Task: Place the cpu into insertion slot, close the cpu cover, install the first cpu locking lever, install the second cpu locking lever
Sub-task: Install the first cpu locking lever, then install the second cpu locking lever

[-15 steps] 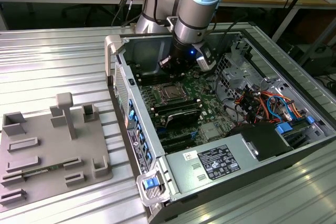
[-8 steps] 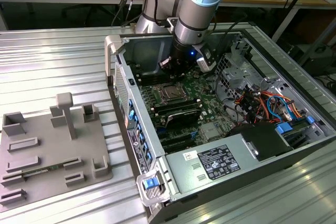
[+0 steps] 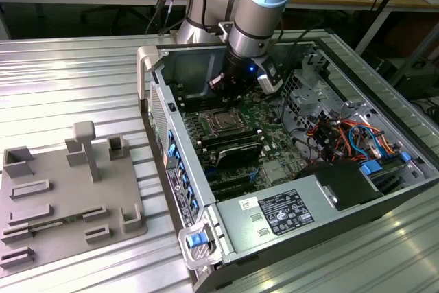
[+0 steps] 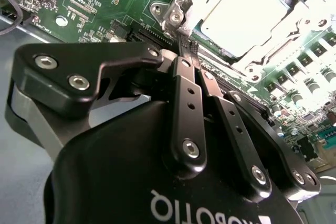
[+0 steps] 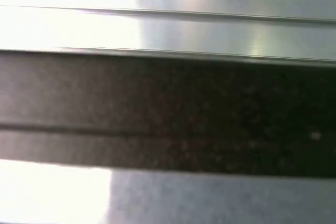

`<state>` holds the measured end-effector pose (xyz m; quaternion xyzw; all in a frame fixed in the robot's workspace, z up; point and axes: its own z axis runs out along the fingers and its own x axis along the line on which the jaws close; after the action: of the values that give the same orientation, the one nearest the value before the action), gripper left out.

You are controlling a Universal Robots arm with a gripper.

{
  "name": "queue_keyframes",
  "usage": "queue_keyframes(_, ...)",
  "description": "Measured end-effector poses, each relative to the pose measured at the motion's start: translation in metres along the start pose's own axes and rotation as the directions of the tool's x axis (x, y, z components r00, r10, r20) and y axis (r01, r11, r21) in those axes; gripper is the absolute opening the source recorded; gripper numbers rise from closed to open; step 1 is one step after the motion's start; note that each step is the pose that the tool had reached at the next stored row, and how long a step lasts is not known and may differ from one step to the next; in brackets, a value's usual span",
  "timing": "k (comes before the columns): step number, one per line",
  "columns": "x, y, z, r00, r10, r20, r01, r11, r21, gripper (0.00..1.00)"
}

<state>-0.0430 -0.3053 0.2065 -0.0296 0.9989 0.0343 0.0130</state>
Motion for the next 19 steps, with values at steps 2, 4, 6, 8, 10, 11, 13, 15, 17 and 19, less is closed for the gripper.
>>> queue_keyframes(2, -0.0001, -0.0001, -0.0016, 1.0000, 0.000, 0.0000, 0.000, 1.0000, -0.0003, 0.11)
queue_keyframes(4, -0.0001, -0.0014, -0.0026, 1.0000, 0.000, 0.0000, 0.000, 1.0000, -0.0003, 0.11)
queue_keyframes(6, -0.0002, -0.0031, -0.0031, 1.0000, 0.000, 0.0000, 0.000, 1.0000, -0.0005, 0.11)
queue_keyframes(8, -0.0002, -0.0031, -0.0031, 1.0000, 0.000, 0.0001, 0.000, 1.0000, -0.0005, 0.11)
queue_keyframes(10, -0.0004, -0.0032, -0.0031, 1.0000, 0.000, 0.0000, 0.000, 1.0000, -0.0004, 0.11)
queue_keyframes(11, -0.0004, -0.0032, -0.0031, 1.0000, 0.000, 0.0000, 0.000, 1.0000, -0.0005, 0.11)
queue_keyframes(13, -0.0004, -0.0032, -0.0031, 1.0000, 0.000, 0.0000, 0.000, 1.0000, -0.0005, 0.11)
queue_keyframes(15, -0.0004, -0.0032, -0.0031, 1.0000, 0.000, 0.0000, 0.000, 1.0000, -0.0004, 0.11)
queue_keyframes(17, -0.0005, -0.0032, -0.0031, 1.0000, 0.000, 0.0000, 0.000, 1.0000, -0.0005, 0.11)
queue_keyframes(19, -0.0009, -0.0033, -0.0032, 1.0000, 0.000, 0.0001, 0.000, 1.0000, -0.0011, 0.11)
